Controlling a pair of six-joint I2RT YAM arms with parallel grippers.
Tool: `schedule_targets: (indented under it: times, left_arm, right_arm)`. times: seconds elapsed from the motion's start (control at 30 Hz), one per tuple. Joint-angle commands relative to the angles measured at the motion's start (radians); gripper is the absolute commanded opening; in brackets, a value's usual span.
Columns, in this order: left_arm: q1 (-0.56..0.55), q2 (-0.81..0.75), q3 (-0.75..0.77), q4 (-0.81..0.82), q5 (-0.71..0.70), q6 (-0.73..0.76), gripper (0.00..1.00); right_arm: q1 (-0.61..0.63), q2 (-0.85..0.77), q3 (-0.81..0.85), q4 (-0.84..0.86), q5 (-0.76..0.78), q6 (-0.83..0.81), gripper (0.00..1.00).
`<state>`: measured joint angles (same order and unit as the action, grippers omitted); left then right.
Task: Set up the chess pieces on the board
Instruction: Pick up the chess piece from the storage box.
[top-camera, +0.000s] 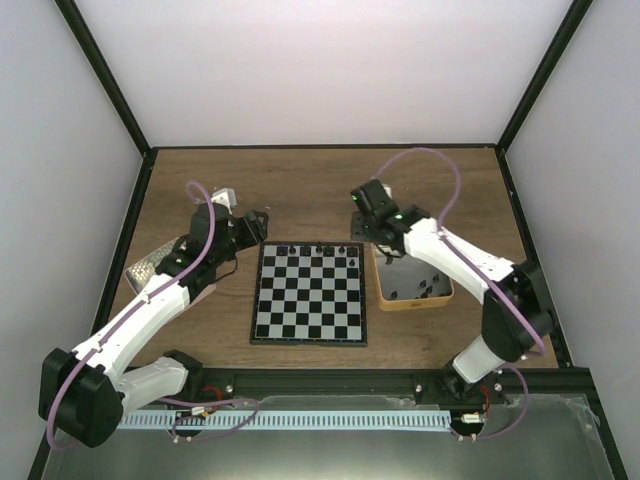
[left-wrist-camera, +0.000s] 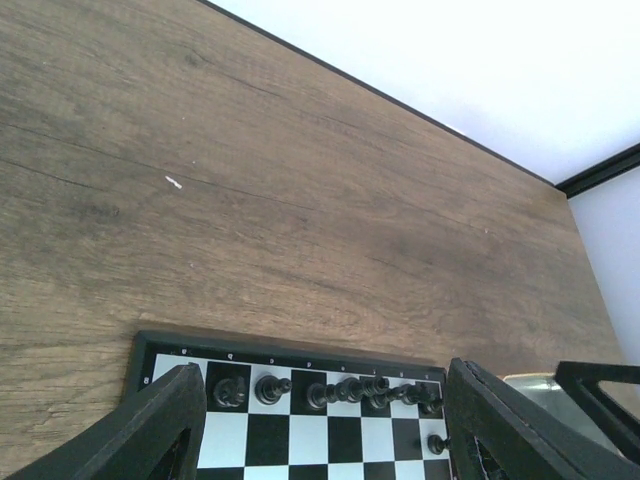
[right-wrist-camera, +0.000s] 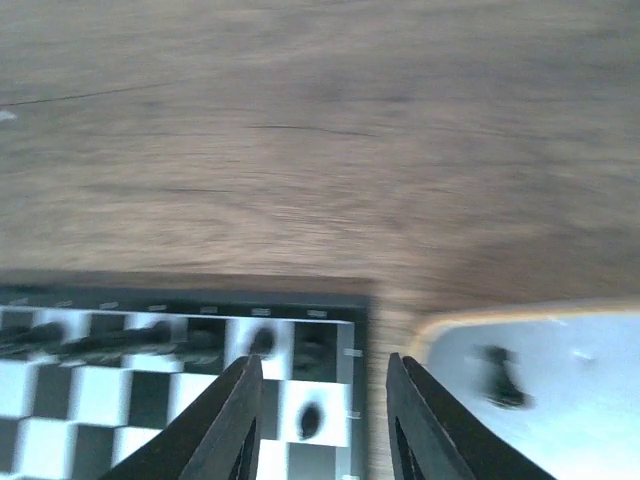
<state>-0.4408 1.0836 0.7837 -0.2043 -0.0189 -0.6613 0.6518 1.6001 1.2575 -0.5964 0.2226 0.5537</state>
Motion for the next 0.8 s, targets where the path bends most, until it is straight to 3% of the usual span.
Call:
schedule_targets:
  times: [0.0,0.23,0.43,0.77]
  left_arm:
    - [0.005,0.009,0.026,0.014,0.014,0.005,0.68]
    - [0.005,0.027,0.053,0.005,0.000,0.019,0.68]
    - [0.005,0.021,0.064,-0.004,-0.001,0.031,0.68]
    - [0.006,0.027,0.057,-0.005,0.014,0.020,0.68]
  right_arm:
    - [-0.099,-0.108,-0.147,-0.002,0.078,0.083,0.37]
    - [-0.236,-0.154,-0.337,0.090,-0.073,0.047,0.42]
    - [-0.245,-0.046,-0.337,0.123,-0.109,0.001,0.42]
    - [-0.245,0.050,-0.333,0.159,-0.103,-0.025,0.27]
